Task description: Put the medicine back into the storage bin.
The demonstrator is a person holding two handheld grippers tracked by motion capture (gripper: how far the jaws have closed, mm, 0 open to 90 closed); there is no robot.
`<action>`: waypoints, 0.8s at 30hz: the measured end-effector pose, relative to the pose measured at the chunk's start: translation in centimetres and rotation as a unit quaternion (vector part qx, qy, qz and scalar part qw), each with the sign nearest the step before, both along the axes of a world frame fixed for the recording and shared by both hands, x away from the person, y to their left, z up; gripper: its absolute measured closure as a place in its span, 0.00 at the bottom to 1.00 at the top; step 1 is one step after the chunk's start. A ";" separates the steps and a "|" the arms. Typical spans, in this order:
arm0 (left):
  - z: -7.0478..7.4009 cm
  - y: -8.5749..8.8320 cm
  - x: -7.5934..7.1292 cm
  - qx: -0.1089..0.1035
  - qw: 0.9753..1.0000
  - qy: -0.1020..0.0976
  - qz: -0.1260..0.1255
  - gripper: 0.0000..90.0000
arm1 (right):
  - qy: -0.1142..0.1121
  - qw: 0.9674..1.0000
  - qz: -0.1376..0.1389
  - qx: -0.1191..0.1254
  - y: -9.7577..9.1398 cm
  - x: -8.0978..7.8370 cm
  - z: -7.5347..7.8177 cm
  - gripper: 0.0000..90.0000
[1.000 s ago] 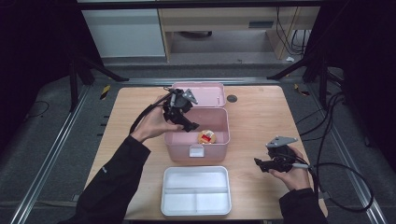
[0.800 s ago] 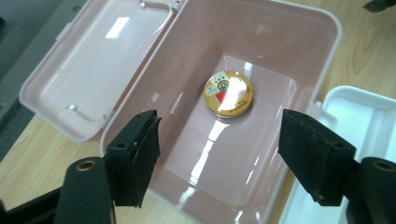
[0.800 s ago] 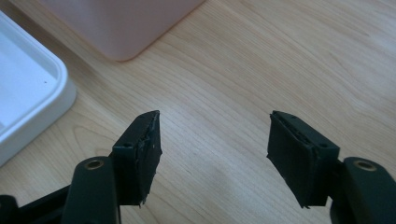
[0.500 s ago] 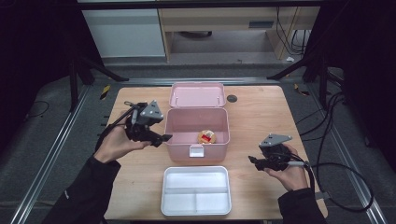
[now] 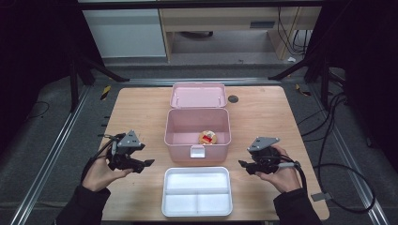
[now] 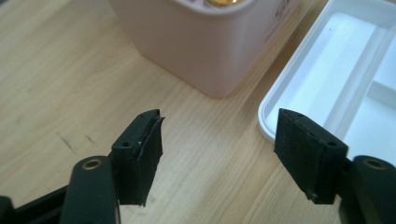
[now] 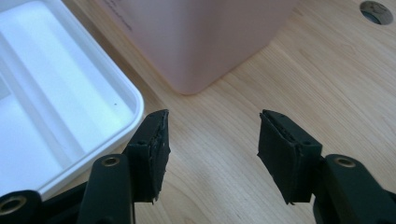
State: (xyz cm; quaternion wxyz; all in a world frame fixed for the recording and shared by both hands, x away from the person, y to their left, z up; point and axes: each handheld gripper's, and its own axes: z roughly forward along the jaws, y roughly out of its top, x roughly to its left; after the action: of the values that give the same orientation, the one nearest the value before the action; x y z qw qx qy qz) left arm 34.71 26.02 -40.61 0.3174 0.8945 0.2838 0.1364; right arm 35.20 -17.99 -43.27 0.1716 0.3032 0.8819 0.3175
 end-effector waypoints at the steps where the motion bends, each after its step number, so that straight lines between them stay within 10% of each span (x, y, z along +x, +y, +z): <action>1: -0.4 0.1 0.0 0.004 1.000 0.010 0.000 0.38 | 0.000 1.000 0.004 0.001 0.2 -0.1 0.0 0.49; 24: -3.3 -4.3 -1.8 0.028 0.994 0.044 -0.097 0.53 | 0.039 0.992 0.117 -0.015 3.9 -2.6 -1.0 0.63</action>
State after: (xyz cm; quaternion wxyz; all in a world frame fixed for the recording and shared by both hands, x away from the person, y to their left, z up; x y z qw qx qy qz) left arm 32.95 21.69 -43.88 0.2912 0.9315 0.2055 0.0732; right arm 32.59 -14.05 -44.23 0.1030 0.2077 0.9220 0.3100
